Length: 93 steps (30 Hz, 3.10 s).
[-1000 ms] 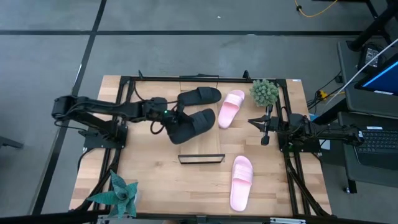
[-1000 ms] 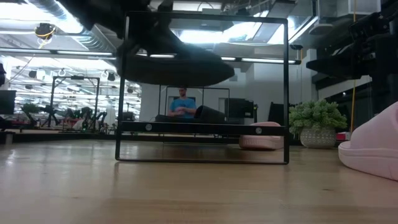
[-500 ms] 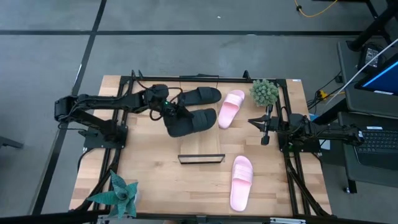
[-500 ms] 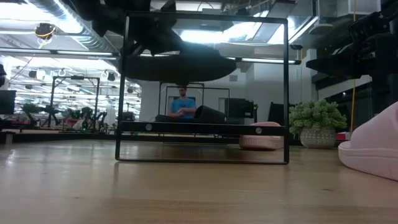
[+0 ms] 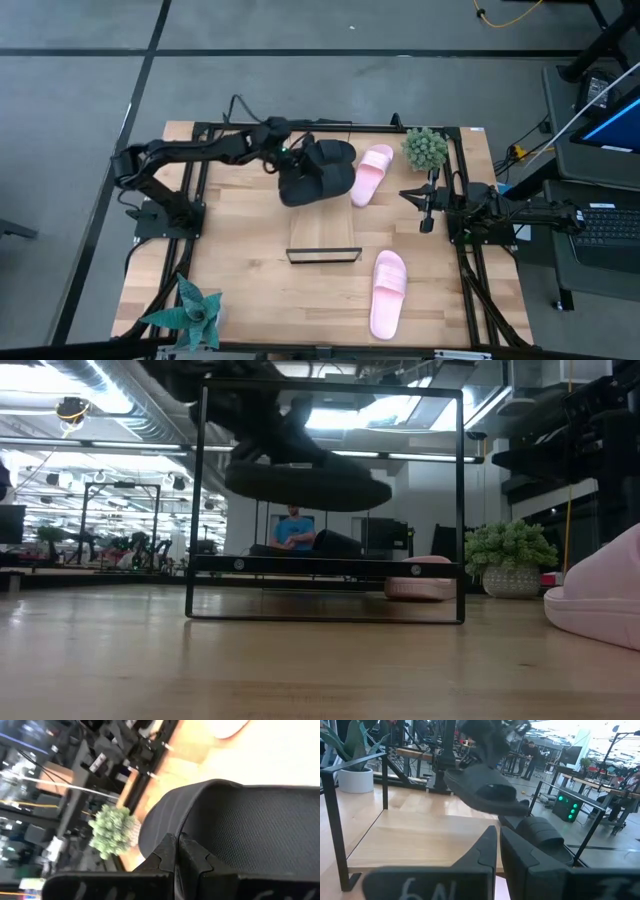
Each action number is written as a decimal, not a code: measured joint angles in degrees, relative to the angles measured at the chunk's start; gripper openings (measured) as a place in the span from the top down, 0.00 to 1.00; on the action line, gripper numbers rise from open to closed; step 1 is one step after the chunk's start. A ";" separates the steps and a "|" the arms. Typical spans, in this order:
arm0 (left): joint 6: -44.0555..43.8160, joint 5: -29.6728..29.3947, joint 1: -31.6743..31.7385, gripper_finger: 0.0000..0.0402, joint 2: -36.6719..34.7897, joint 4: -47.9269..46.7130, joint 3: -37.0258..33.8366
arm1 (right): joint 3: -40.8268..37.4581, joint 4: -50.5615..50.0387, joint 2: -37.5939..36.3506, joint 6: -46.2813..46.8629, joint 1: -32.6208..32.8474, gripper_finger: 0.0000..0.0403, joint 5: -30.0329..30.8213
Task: Pick and place slides into the shelf
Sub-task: Put the black slide on the shelf
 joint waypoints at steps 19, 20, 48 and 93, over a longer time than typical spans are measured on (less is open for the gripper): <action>10.87 5.20 0.62 1.00 8.70 -3.56 5.89 | 0.00 -1.15 0.00 -0.22 -0.07 0.94 1.32; 11.10 5.81 0.87 1.00 8.70 -3.59 5.89 | 0.00 -1.15 0.00 -0.20 -0.07 0.94 1.78; 13.51 12.46 4.76 1.00 14.90 -0.25 5.80 | 0.00 -0.85 0.00 0.17 -0.07 0.94 2.60; 17.99 17.16 10.70 1.00 17.45 1.47 5.80 | 0.00 0.66 0.00 1.66 -0.07 0.94 5.01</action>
